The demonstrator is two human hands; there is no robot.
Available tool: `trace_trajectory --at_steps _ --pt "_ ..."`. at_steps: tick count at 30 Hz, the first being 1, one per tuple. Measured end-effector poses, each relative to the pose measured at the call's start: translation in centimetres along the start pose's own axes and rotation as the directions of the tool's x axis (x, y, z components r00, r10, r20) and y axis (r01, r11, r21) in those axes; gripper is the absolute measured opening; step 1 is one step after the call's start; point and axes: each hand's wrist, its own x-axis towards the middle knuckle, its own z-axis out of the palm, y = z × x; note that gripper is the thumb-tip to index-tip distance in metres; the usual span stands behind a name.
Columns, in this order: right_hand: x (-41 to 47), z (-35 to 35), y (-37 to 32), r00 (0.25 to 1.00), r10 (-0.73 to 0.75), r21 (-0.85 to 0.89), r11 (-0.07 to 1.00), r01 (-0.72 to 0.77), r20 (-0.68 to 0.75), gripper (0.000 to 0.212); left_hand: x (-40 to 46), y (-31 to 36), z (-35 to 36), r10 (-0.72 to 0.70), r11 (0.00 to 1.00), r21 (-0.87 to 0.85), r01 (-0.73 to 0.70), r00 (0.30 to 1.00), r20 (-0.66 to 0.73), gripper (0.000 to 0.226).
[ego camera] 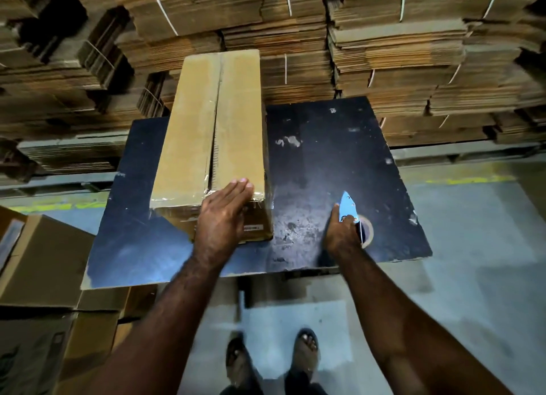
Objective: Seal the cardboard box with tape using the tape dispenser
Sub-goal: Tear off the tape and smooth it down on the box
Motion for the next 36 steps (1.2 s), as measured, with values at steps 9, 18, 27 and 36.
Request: trace_trajectory --at_steps 9,18,27,36 --pt "-2.7 -8.4 -4.6 0.972 -0.210 -0.063 0.977 0.204 -0.105 0.035 -1.2 0.9 -1.4 0.029 0.997 -0.067 -0.027 0.999 0.032 0.063" --pt "-8.6 -8.9 -19.9 0.504 -0.765 0.116 0.503 0.856 -0.402 0.032 -4.3 -3.4 -6.9 -0.742 0.671 -0.477 0.568 0.528 -0.413 0.010" --pt "-10.1 -3.3 -27.4 0.495 -0.849 -0.149 0.522 0.840 -0.184 0.052 -3.6 -8.6 -8.6 -0.646 -0.540 -0.625 0.563 0.198 0.737 0.040" --pt "-11.0 -0.8 -27.5 0.581 -0.812 -0.317 0.568 0.760 -0.060 0.057 -3.0 -11.4 -7.2 -0.712 -0.352 -0.749 0.561 0.358 0.603 0.024"
